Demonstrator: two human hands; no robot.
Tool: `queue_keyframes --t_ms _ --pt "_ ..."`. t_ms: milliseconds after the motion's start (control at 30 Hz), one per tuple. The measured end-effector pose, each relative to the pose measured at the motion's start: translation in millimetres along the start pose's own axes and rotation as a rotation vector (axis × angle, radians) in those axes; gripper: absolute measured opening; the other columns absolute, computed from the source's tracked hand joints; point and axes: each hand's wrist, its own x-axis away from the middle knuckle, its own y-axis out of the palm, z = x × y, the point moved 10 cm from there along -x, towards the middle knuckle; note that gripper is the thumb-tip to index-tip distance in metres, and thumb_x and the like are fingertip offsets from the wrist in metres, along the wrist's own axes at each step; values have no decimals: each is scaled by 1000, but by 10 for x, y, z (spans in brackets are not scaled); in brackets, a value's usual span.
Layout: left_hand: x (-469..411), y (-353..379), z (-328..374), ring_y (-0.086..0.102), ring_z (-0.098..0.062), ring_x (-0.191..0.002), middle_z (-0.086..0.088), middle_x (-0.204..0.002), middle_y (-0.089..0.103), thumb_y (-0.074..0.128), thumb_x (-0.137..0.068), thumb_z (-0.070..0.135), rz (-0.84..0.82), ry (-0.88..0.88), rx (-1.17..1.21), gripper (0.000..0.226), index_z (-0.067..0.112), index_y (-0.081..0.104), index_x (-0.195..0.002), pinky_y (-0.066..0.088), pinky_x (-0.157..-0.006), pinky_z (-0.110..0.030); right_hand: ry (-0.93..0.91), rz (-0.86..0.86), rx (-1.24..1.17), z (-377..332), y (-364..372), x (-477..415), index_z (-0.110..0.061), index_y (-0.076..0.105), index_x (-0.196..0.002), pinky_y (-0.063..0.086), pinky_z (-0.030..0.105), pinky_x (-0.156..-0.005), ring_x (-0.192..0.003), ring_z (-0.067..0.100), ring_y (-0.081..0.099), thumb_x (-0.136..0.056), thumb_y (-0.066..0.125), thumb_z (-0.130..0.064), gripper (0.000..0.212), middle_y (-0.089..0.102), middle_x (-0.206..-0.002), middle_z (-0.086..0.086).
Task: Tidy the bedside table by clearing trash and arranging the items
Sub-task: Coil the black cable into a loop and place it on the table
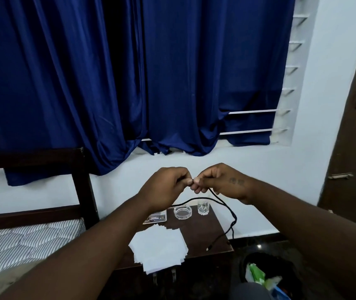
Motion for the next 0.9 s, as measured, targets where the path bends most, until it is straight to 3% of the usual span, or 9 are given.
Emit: queue_keyframes --t_ms 100,267,400,500,600,733,900 --pt "-53 -15 31 54 -4 -64 9 -71 64 59 -99 31 -13 -9 4 14 26 67 -88 40 -58 -25 -28 5 -27 -51 -45 -3 -16 81 -95 45 8 -61 -75 -3 64 -99 64 -34 25 80 -87 -1" --pt "-83 -91 -48 57 -6 -65 7 -71 65 57 -99 34 -15 -46 -11 17 28 67 -87 45 -60 -28 -24 47 -15 -7 -149 -16 -14 80 -93 41 24 -67 -80 8 62 -99 63 -36 28 78 -91 9" --pt "-95 -91 -33 58 -9 -69 9 -71 64 56 -100 34 -25 -31 -35 19 27 67 -87 47 -65 -32 -25 42 -21 -8 -135 -48 -14 80 -96 43 13 -61 -76 4 63 -100 61 -35 29 79 -93 11" --pt "-134 -82 39 56 -5 -66 11 -69 62 57 -100 34 -24 1 -40 19 26 67 -85 44 -62 -30 -91 68 -27 -98 -120 -103 -2 77 -96 45 6 -57 -69 -2 66 -102 60 -24 28 78 -80 0" --pt "-153 -131 -15 61 -10 -70 8 -71 64 56 -100 38 -20 -23 -13 22 29 66 -82 49 -65 -35 -111 85 -43 -100 -180 -128 1 75 -94 44 5 -56 -64 -4 64 -102 61 -20 27 75 -71 -6" --pt "-145 -174 -83 64 -17 -72 2 -73 67 56 -100 39 -22 -54 23 23 30 66 -81 53 -69 -40 -87 92 -45 -40 -277 -119 -3 76 -92 44 5 -56 -66 -1 64 -102 60 -25 29 76 -78 3" --pt "-225 -171 21 57 -8 -66 7 -69 62 56 -100 34 -22 -28 35 23 28 66 -81 47 -63 -32 -132 75 -23 -176 -201 -204 -4 77 -95 49 10 -66 -75 5 68 -101 61 -28 29 78 -84 4"
